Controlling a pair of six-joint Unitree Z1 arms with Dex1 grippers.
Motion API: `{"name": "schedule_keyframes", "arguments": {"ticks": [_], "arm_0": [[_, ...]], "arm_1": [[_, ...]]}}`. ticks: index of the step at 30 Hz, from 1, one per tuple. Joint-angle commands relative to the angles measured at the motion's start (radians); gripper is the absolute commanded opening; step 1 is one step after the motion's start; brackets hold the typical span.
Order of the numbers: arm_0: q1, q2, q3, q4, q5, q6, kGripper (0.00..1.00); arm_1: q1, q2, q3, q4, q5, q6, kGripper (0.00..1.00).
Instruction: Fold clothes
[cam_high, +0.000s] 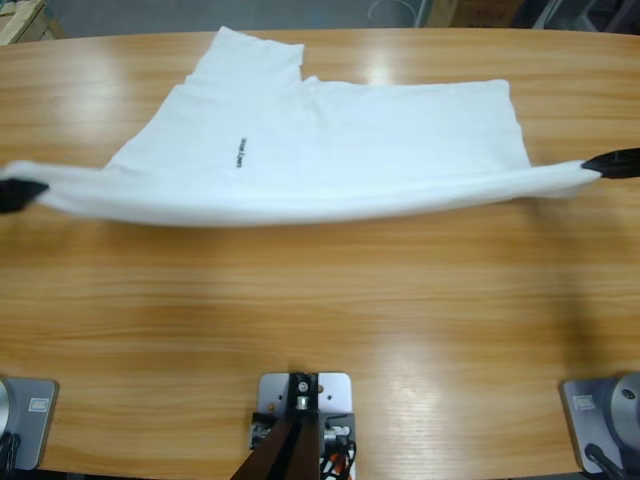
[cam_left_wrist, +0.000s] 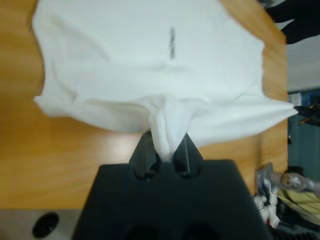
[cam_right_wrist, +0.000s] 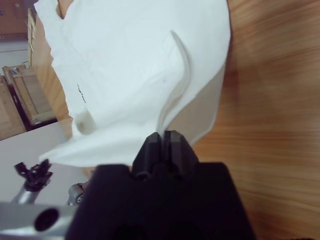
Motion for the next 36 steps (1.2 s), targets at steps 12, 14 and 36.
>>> {"name": "schedule_keyframes", "arguments": {"ticks": [12,14,36], "arm_0": [[-0.022,0.051,0.077,-0.021,0.020,-0.167,0.000],[-0.022,0.051,0.078,-0.020,0.018,-0.169,0.000],[-0.042,-0.046,0.129,-0.009,-0.016,-0.242,0.908]], "arm_1": [[-0.002,0.214,-0.071,0.184,-0.004,-0.020,0.000],[-0.002,0.195,-0.067,0.201,-0.019,-0.014,0.000],[-0.002,-0.003,0.060,0.225,-0.162,0.254,1.000]]}}
